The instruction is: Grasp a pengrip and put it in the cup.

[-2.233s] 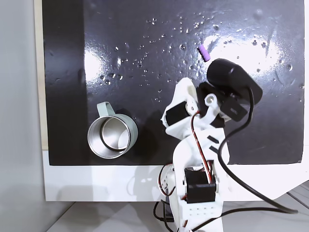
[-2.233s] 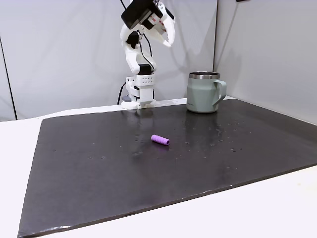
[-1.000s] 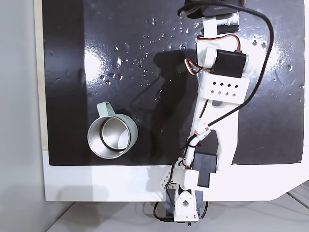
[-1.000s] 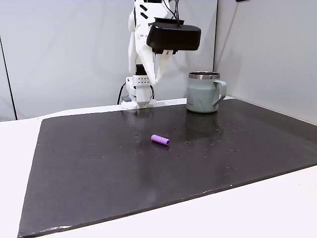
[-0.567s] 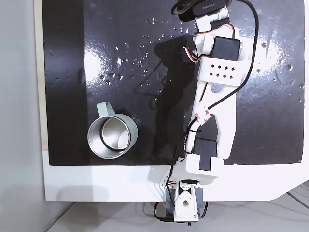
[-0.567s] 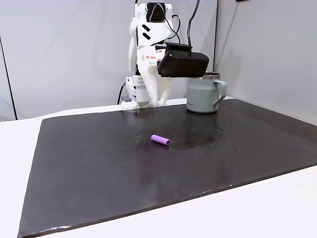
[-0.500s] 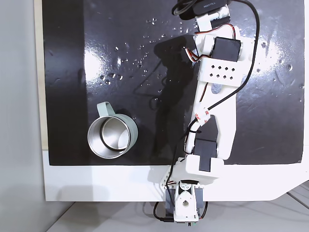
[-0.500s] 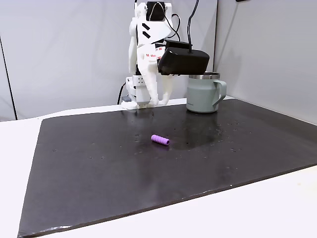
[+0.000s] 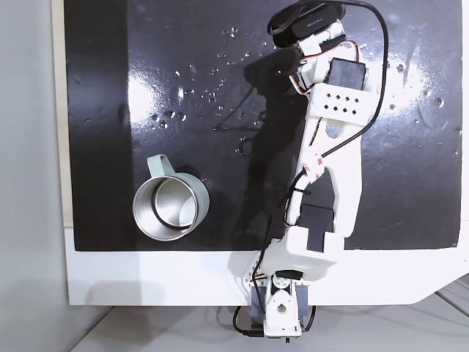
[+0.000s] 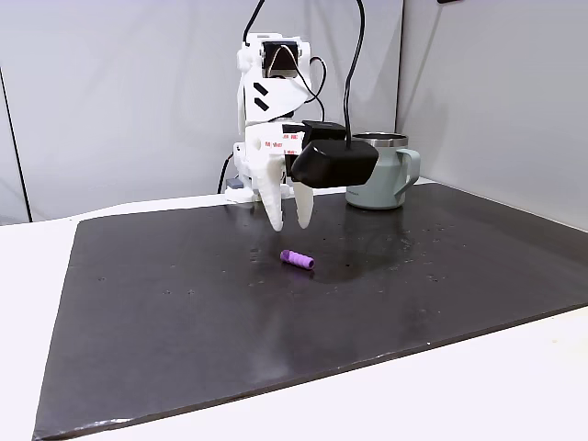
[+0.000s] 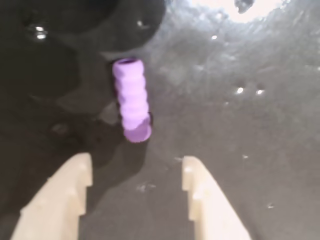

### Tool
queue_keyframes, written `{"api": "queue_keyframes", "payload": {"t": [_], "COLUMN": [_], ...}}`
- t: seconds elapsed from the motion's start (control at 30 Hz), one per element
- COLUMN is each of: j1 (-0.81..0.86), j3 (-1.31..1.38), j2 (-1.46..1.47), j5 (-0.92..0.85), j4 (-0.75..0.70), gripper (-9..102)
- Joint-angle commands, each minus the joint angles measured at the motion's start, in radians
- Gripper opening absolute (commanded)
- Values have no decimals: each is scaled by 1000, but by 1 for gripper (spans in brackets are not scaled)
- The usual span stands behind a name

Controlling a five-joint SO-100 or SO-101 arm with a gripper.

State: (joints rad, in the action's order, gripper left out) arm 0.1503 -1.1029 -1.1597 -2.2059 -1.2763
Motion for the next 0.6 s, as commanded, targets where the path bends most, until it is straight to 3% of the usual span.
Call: {"api": "queue_keyframes", "payload": {"t": [0.0,0.2,0.57], "j1": [17,8,-11], "j3": [6,9,6], "j2": [5,67,124], "j5": [-31,-20,12], "j4": [72,149,149], "gripper": [25,26,26]}}
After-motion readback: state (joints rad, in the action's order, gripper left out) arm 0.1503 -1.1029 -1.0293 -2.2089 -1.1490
